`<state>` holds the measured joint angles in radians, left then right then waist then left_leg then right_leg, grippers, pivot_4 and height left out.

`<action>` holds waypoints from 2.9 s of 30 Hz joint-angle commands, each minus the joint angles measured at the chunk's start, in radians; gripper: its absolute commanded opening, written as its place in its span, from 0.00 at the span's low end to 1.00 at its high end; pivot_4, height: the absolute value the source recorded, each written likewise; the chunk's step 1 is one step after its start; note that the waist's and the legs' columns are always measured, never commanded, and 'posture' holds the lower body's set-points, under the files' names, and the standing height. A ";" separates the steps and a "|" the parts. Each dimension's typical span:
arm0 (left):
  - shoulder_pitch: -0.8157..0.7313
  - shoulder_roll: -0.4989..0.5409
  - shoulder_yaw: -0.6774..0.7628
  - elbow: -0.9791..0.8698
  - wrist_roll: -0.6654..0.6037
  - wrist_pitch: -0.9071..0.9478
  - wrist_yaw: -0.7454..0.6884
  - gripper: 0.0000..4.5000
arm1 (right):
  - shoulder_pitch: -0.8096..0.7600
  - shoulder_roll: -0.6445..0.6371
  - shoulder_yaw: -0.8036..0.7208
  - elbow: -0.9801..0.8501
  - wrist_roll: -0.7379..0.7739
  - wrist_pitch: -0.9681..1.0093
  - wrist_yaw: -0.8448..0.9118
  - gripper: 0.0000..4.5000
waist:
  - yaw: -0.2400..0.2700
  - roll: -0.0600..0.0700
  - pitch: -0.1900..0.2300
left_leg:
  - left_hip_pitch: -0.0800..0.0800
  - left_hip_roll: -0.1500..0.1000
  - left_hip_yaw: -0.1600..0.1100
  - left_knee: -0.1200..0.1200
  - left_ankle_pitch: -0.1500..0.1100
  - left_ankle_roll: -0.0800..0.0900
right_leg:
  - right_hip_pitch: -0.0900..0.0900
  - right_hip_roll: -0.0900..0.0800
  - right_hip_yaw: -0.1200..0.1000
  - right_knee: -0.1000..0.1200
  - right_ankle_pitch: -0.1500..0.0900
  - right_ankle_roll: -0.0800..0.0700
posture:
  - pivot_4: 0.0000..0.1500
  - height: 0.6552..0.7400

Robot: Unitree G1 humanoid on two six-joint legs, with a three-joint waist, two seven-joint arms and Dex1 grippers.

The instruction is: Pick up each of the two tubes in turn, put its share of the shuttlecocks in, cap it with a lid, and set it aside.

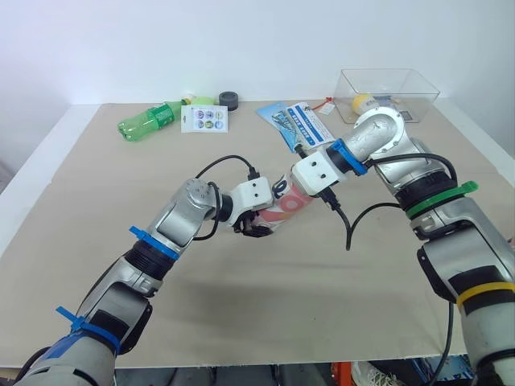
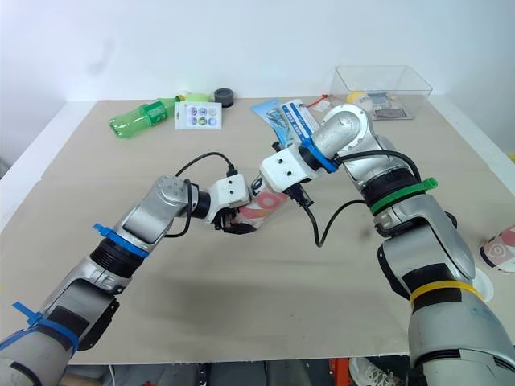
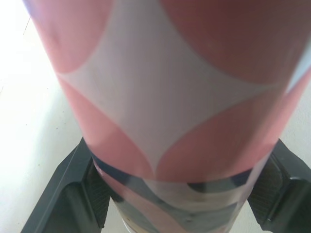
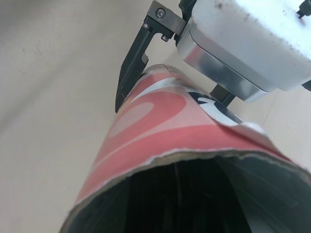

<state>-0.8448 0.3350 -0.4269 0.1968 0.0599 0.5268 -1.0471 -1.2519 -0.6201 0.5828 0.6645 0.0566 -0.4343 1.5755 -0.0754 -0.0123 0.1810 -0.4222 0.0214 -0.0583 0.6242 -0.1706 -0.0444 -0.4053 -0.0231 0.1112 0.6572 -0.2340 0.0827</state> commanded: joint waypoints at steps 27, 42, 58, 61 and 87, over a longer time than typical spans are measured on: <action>0.029 0.023 -0.010 -0.001 0.000 -0.045 -0.011 0.68 | 0.108 -0.284 -0.318 -0.380 0.341 0.507 0.031 0.01 | 0.000 0.000 0.000 | -0.001 0.000 0.000 -0.001 0.000 0.000 | -0.001 -0.001 0.000 0.000 -0.002 -0.001 | 1.00 1.00; 0.301 -0.158 0.208 -0.009 -0.194 -0.397 0.150 0.68 | 0.529 -0.227 -0.698 -0.564 0.465 0.761 -0.330 0.01 | 0.031 -0.001 0.000 | -0.005 -0.002 0.000 0.000 -0.001 0.000 | -0.003 -0.003 0.000 -0.001 0.001 -0.006 | 1.00 1.00; 0.383 -0.217 0.092 0.113 -0.099 -0.736 0.193 0.68 | 1.187 -0.251 -1.151 -0.786 0.573 0.995 -0.606 0.41 | 0.031 -0.001 0.000 | -0.002 -0.002 0.002 0.005 0.000 0.001 | 0.001 -0.002 0.003 -0.002 0.000 -0.001 | 1.00 1.00; 0.384 -0.222 0.064 0.101 -0.096 -0.741 0.176 0.68 | 1.298 -0.335 -1.197 -0.721 0.529 0.999 -0.549 0.69 | 0.030 -0.001 0.000 | -0.002 -0.002 0.002 0.005 0.000 0.001 | 0.002 -0.002 0.003 -0.003 -0.001 -0.001 | 1.00 1.00; 0.430 -0.246 0.041 0.027 -0.175 -0.662 0.155 0.68 | 1.348 -0.748 -0.907 -0.350 0.177 0.960 -0.283 0.99 | 0.024 0.000 -0.001 | -0.002 -0.003 0.004 0.005 -0.001 0.000 | 0.001 -0.003 0.004 -0.006 -0.001 0.000 | 1.00 1.00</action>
<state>-0.4099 0.0934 -0.4161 0.2514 -0.0814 -0.1350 -0.8834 0.1101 -1.3365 -0.3247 0.2996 0.2493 0.5263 1.2887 -0.0515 -0.0122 0.1803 -0.4247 0.0188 -0.0539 0.6292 -0.1712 -0.0445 -0.4047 -0.0261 0.1157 0.6510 -0.2348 0.0823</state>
